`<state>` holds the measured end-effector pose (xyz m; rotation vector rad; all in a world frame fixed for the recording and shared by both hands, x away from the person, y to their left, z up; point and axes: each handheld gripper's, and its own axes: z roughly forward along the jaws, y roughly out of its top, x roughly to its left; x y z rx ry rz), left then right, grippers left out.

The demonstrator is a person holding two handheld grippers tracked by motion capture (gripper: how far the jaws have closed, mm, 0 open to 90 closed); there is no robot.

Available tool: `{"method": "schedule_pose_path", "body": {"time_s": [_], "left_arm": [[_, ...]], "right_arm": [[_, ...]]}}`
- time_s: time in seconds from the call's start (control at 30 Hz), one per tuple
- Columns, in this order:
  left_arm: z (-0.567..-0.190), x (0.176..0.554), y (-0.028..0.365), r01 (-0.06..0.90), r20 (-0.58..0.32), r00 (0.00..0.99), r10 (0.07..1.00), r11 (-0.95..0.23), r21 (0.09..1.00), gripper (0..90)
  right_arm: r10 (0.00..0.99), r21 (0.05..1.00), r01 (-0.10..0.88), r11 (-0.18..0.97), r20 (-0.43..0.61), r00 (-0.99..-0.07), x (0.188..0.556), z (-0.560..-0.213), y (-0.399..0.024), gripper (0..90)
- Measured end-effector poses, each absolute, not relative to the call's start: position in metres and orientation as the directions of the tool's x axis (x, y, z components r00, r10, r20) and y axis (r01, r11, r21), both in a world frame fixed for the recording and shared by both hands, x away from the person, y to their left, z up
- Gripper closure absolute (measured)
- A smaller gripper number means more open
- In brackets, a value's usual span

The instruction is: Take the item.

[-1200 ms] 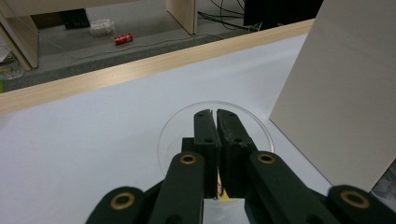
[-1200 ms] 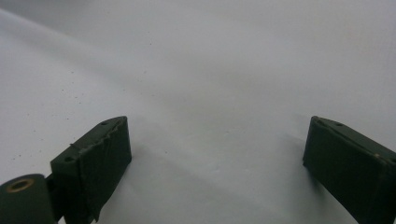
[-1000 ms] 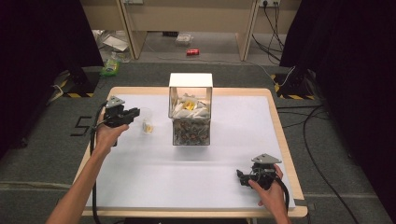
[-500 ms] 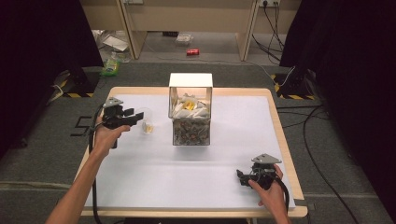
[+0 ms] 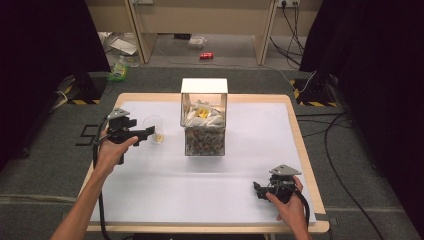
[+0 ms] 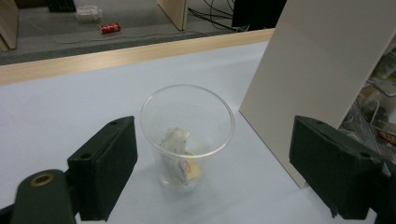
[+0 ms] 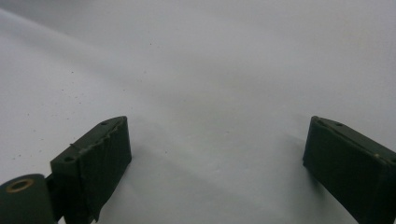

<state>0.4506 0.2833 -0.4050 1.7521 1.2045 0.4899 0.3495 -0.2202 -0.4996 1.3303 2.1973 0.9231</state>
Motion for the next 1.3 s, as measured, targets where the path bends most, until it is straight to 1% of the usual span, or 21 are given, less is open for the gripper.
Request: {"method": "schedule_pose_path", "body": {"time_s": [0.57,1.3], "left_arm": [[-0.410,0.430,0.283,0.495,-0.186,0.457,0.870,-0.075,0.865,15.0],[-0.427,0.406,0.272,0.494,-0.210,0.498,0.842,-0.076,0.866,15.0]], "right_arm": [[0.887,0.717,0.616,0.326,-0.007,-0.461,0.349,-0.500,-0.220,8.2],[0.887,0.717,0.616,0.326,-0.007,-0.461,0.349,-0.500,-0.220,8.2]]}}
